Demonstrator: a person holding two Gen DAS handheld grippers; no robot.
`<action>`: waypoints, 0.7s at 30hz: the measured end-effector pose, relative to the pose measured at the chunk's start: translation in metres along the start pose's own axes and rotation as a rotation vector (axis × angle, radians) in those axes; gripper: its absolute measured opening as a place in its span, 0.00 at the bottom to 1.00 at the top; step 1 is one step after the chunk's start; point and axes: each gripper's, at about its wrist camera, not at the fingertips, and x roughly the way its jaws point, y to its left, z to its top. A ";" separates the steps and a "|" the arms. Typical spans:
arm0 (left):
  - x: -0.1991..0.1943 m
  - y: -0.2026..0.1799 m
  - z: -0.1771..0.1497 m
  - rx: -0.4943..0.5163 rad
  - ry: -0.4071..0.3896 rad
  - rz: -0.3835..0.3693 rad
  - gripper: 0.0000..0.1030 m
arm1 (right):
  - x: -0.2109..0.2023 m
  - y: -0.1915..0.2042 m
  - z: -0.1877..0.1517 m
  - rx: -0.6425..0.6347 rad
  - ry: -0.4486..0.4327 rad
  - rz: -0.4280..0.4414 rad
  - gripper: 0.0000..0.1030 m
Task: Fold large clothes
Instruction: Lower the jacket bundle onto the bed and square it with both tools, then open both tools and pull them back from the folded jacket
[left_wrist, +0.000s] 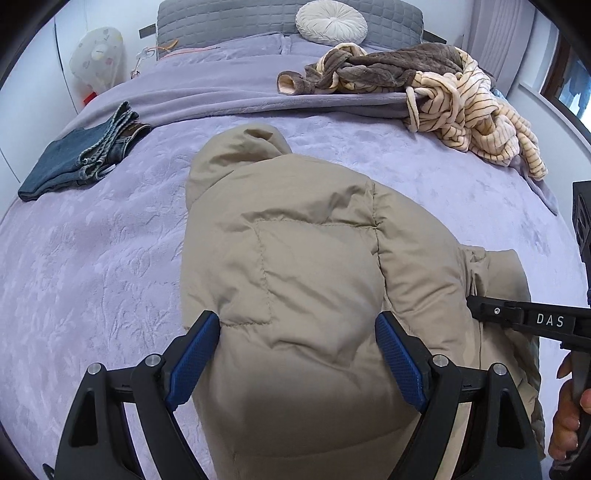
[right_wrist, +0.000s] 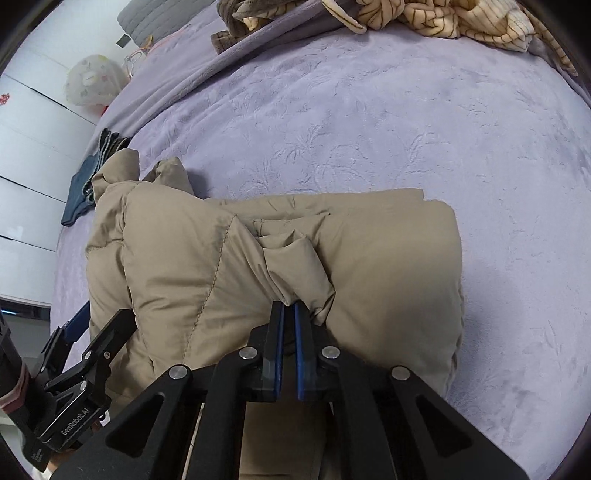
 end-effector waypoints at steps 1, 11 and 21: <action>-0.003 0.002 -0.001 -0.006 0.009 0.004 0.84 | -0.003 0.001 -0.001 -0.002 0.001 0.001 0.03; -0.035 0.024 -0.030 -0.092 0.067 0.023 0.99 | -0.042 0.019 -0.031 -0.065 -0.006 0.008 0.07; -0.053 0.034 -0.060 -0.112 0.128 0.071 0.99 | -0.077 0.033 -0.096 -0.103 -0.032 -0.015 0.08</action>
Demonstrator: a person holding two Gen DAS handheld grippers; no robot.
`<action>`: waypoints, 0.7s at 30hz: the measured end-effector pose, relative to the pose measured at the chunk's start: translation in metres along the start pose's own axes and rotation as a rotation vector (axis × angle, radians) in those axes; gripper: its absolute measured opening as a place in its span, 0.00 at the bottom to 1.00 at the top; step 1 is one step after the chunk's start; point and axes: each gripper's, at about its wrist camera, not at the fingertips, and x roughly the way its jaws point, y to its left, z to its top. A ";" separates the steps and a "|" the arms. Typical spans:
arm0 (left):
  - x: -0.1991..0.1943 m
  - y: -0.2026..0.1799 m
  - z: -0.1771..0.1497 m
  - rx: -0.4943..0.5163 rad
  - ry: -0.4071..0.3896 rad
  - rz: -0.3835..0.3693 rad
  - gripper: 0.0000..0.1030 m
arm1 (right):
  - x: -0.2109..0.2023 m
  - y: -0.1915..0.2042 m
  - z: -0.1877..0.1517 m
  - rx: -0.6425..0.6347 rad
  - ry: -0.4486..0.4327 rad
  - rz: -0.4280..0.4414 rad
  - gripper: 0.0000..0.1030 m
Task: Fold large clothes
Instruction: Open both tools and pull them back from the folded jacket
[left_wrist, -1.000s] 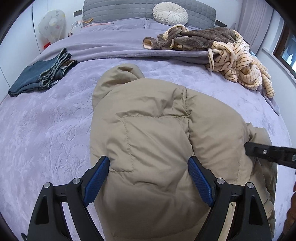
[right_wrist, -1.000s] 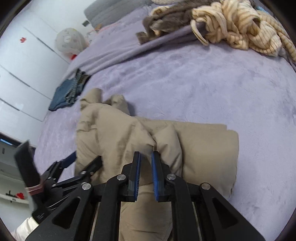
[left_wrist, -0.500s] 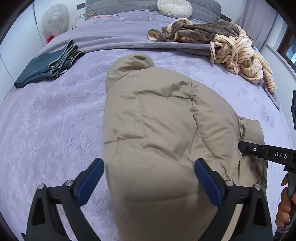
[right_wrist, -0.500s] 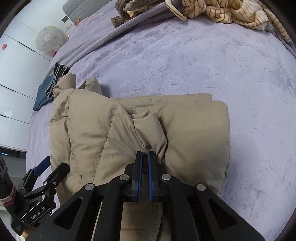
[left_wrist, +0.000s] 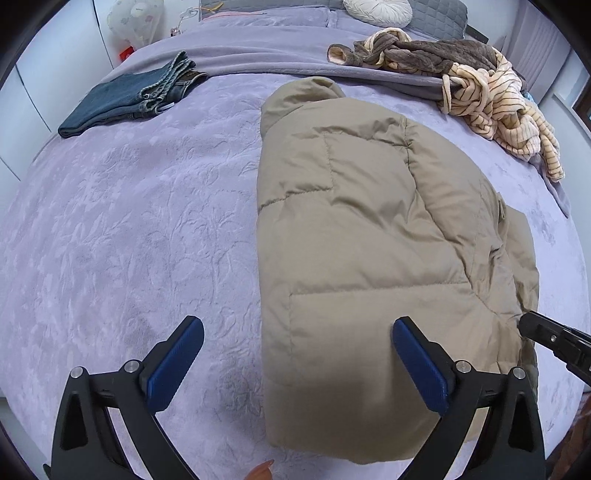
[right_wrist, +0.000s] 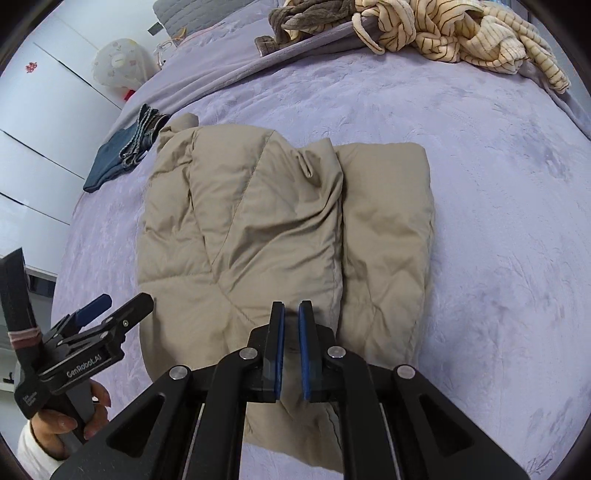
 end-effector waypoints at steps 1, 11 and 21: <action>-0.003 0.001 -0.005 0.007 0.001 0.010 0.99 | -0.003 0.001 -0.007 0.001 -0.003 -0.006 0.08; -0.040 0.021 -0.038 -0.003 -0.007 0.076 0.99 | -0.021 -0.005 -0.054 0.070 0.043 -0.043 0.08; -0.077 0.030 -0.067 0.046 -0.024 0.073 0.99 | -0.043 0.008 -0.094 0.125 0.055 -0.064 0.09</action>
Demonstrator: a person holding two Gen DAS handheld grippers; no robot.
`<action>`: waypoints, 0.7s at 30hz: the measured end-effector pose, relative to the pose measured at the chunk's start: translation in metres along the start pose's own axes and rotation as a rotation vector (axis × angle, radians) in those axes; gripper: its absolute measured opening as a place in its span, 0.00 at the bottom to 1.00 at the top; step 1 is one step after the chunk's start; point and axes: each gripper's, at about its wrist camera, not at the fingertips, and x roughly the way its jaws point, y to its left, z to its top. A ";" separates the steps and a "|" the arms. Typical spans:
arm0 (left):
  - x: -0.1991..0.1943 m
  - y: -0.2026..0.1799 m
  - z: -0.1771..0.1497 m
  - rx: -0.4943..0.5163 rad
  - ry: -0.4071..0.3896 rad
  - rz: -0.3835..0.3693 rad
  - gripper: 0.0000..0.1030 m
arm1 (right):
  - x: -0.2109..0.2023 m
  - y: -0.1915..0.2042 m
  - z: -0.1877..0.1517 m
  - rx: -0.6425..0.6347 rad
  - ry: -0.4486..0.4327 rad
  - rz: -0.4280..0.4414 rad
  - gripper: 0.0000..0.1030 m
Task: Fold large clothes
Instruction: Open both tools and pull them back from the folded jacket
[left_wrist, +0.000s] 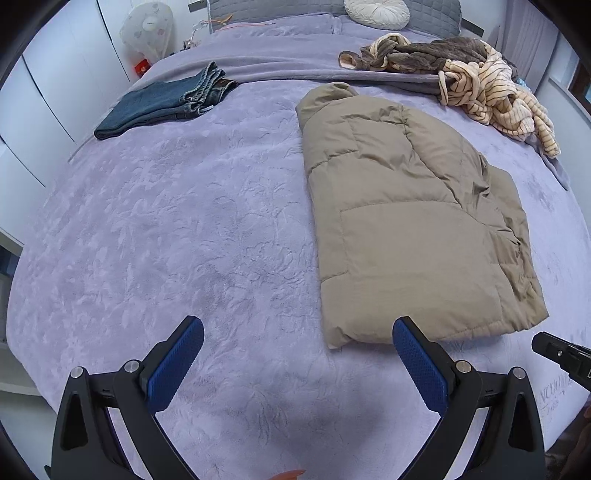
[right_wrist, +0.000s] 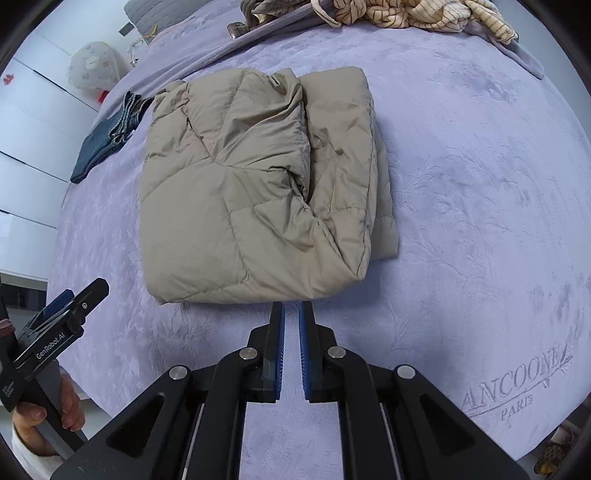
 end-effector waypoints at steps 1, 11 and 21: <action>-0.004 0.001 -0.002 0.002 -0.002 -0.003 0.99 | -0.002 0.002 -0.003 0.000 0.001 -0.003 0.09; -0.056 0.002 -0.015 -0.004 -0.075 -0.023 0.99 | -0.039 0.022 -0.011 -0.084 -0.085 -0.041 0.56; -0.101 -0.004 -0.033 -0.027 -0.097 -0.030 0.99 | -0.083 0.032 -0.026 -0.136 -0.162 -0.063 0.78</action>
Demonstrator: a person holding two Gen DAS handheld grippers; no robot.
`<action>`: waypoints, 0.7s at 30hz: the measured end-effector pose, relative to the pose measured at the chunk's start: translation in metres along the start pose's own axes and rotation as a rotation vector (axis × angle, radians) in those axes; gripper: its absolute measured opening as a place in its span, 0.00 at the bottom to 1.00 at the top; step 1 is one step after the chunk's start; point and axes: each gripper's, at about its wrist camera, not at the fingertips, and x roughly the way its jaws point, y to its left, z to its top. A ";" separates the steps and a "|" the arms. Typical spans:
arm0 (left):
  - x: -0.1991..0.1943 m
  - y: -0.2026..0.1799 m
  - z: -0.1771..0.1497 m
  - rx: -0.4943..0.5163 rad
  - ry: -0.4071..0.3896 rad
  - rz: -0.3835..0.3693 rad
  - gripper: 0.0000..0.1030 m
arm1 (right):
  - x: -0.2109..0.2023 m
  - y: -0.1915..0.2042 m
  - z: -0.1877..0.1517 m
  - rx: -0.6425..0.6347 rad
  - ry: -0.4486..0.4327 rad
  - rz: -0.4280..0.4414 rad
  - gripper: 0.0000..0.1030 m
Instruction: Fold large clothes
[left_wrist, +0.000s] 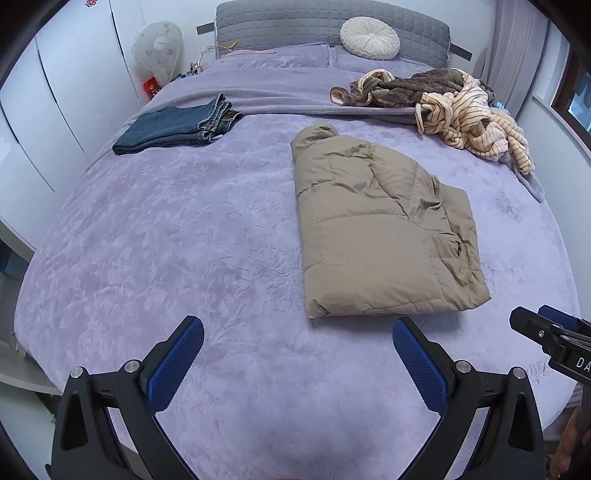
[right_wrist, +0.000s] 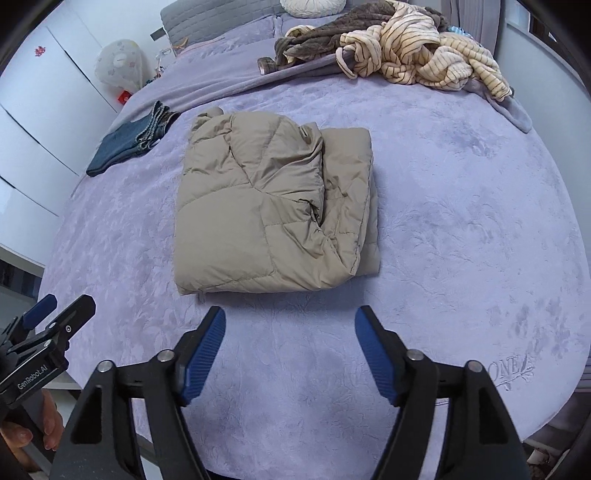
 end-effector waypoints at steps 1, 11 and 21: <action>-0.003 -0.001 -0.001 -0.005 0.002 -0.007 0.99 | -0.005 0.000 -0.001 -0.002 -0.009 -0.001 0.78; -0.037 -0.010 -0.004 0.010 -0.046 -0.024 0.99 | -0.044 -0.001 -0.009 -0.007 -0.096 -0.038 0.85; -0.054 -0.009 -0.006 -0.004 -0.073 -0.017 0.99 | -0.063 0.005 -0.009 -0.021 -0.155 -0.071 1.00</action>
